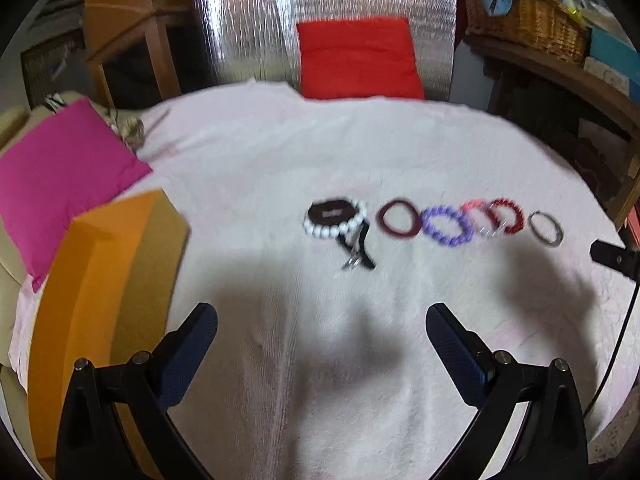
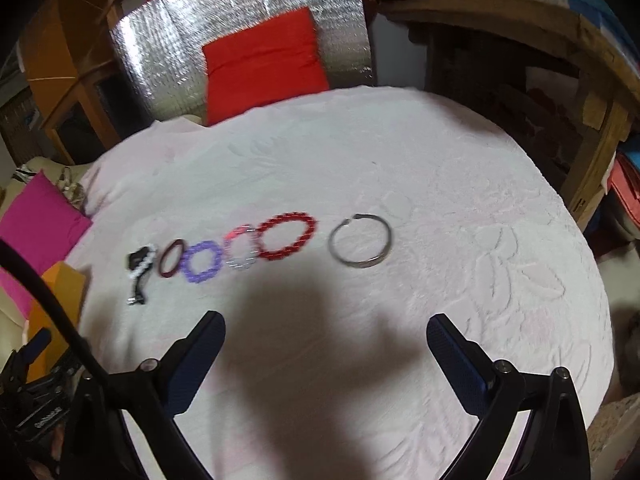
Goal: Organize jewelry
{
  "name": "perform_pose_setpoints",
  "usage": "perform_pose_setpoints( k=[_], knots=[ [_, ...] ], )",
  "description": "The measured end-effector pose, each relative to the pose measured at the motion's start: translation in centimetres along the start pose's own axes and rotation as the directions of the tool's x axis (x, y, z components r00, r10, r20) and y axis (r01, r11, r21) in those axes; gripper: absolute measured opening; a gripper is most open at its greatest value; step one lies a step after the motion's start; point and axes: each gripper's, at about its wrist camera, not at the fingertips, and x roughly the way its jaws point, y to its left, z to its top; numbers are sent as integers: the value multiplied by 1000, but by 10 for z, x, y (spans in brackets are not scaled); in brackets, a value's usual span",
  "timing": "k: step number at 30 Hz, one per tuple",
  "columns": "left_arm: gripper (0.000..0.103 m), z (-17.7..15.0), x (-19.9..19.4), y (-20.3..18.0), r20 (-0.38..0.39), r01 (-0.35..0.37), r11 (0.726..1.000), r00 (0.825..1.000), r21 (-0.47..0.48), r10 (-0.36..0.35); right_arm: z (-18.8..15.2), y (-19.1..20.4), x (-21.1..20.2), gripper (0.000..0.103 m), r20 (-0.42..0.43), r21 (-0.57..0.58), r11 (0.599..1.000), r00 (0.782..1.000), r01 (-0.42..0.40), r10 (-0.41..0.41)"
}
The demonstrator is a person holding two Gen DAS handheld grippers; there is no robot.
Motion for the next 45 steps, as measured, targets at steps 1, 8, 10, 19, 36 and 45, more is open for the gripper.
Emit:
perform_pose_setpoints(
  k=[1, 8, 10, 19, 36, 45],
  knots=[
    [103, -1, 5, 2, -17, -1, 1000, 1000, -1, 1, 1, -4, 5, 98, -10, -1, 1000, 1000, 5, -5],
    [103, -3, 25, 9, -91, 6, 1000, 996, -28, -9, 11, -23, 45, 90, -65, 15, 998, 996, 55, -54],
    [103, -3, 29, 9, -106, 13, 999, 994, -37, -17, 14, -23, 55, 90, -76, 23, 999, 996, 49, -47],
    [103, 9, 54, 19, -112, 39, 993, 992, -114, -52, 31, -18, 98, 81, -54, -8, 986, 985, 166, -166],
    [62, 32, 102, -3, -55, 124, 979, 989, -163, -135, 31, -25, 97, 36, 0, -17, 983, 983, 184, -184],
    [9, 27, 87, -9, -47, 232, 967, 970, -105, -238, 37, -40, 92, 25, -34, 11, 994, 993, 111, -110]
  ],
)
